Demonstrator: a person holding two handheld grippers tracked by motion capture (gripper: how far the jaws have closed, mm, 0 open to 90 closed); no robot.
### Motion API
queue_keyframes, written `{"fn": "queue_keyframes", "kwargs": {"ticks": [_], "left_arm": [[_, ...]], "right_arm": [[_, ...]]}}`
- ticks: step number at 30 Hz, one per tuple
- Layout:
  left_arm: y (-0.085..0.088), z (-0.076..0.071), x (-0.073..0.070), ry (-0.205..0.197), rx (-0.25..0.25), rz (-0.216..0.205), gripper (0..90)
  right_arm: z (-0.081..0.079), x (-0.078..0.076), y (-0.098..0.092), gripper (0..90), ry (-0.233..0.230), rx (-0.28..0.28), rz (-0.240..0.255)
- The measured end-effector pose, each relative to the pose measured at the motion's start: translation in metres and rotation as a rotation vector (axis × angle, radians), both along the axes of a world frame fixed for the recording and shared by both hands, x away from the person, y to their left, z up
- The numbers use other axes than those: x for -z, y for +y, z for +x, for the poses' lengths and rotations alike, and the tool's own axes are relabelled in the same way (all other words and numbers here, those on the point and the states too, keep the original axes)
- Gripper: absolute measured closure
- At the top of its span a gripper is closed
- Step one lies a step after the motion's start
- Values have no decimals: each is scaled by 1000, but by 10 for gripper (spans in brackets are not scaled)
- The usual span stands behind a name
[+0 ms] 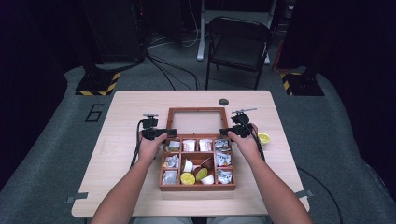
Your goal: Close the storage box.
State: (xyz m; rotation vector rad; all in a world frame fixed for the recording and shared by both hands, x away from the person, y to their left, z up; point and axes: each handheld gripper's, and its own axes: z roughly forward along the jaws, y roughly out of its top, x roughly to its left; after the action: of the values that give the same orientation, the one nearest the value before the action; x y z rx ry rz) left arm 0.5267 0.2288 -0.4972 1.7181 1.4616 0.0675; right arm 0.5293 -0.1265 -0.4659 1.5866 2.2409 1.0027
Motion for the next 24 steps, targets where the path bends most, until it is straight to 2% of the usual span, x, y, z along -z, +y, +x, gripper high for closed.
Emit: {"fn": "queue_keyframes", "kwargs": {"ticks": [5, 9, 11, 20, 24], "left_arm": [[-1, 2, 1, 11, 3, -10, 322], [-4, 5, -4, 31, 12, 19, 313], [-4, 7, -5, 33, 34, 41, 310], [-4, 10, 1, 42, 21, 12, 310], [-5, 10, 1, 42, 18, 8, 310]], "right_arm": [[2, 3, 3, 322, 15, 9, 5], [5, 7, 6, 320, 28, 10, 5], [6, 7, 7, 321, 33, 15, 18], [12, 11, 5, 316, 55, 6, 54], [16, 7, 7, 330, 72, -27, 20]]}}
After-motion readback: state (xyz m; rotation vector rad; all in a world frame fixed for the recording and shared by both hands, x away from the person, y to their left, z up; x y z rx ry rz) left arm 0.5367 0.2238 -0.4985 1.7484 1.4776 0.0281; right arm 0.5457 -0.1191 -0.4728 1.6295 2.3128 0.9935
